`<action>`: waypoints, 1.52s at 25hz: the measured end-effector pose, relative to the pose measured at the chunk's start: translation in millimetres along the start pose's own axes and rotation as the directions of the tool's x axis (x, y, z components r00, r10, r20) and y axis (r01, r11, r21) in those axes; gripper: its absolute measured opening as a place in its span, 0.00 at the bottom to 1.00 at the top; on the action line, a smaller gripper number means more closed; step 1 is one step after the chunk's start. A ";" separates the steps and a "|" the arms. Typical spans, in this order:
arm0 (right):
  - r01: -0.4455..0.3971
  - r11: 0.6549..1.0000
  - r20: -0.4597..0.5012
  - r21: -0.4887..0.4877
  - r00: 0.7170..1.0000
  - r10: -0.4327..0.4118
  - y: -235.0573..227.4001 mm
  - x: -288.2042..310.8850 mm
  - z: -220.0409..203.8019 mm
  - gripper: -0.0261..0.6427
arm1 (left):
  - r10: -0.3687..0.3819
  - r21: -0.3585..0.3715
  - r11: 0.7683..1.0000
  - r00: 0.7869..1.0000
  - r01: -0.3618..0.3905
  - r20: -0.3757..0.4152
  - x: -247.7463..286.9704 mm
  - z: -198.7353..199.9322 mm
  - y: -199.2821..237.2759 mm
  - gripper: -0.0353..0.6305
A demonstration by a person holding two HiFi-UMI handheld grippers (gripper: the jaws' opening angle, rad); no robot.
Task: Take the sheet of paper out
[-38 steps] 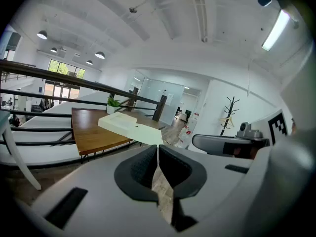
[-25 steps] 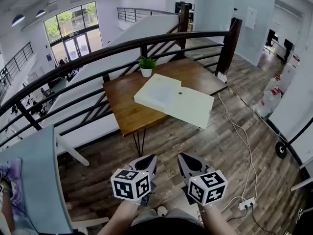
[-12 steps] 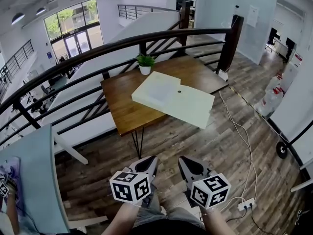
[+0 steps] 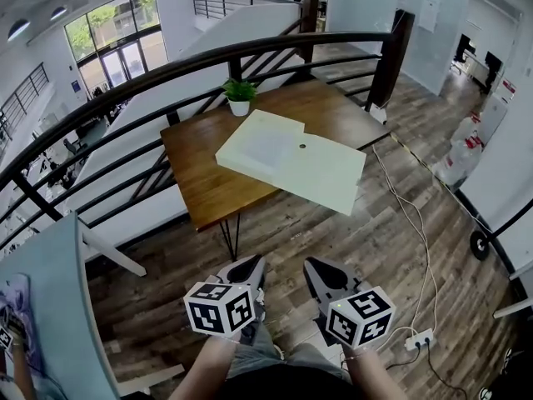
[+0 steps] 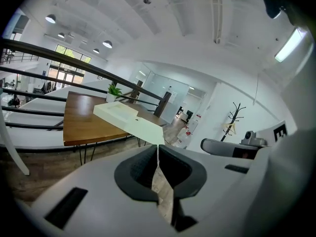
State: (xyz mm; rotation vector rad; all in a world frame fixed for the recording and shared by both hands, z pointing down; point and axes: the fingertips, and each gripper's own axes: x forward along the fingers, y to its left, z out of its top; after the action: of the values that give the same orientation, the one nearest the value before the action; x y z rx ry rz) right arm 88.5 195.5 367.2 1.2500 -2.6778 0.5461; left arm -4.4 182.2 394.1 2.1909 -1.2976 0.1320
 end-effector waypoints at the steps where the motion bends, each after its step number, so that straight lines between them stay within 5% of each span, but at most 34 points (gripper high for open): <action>1: 0.003 1.000 -0.001 0.009 1.000 -0.003 -4.7 8.0 1.6 0.08 | -0.005 -0.001 1.000 1.000 0.005 -0.007 7.3 3.3 4.0 0.09; 19: 0.120 0.991 0.014 0.053 0.993 -0.121 -94.1 179.7 80.9 0.08 | -0.103 0.073 0.992 0.993 0.108 -0.060 140.7 136.3 112.5 0.09; 38: 0.186 0.977 -0.041 0.106 0.982 -0.183 -133.6 245.0 89.4 0.08 | -0.144 0.012 0.989 0.978 0.147 -0.150 203.2 154.4 165.8 0.09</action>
State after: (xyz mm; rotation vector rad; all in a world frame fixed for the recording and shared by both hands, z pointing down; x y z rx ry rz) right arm 34.6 -91.9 386.5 1.4874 -2.5020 0.6870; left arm -67.2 -114.9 412.5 2.2408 -1.0555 0.2494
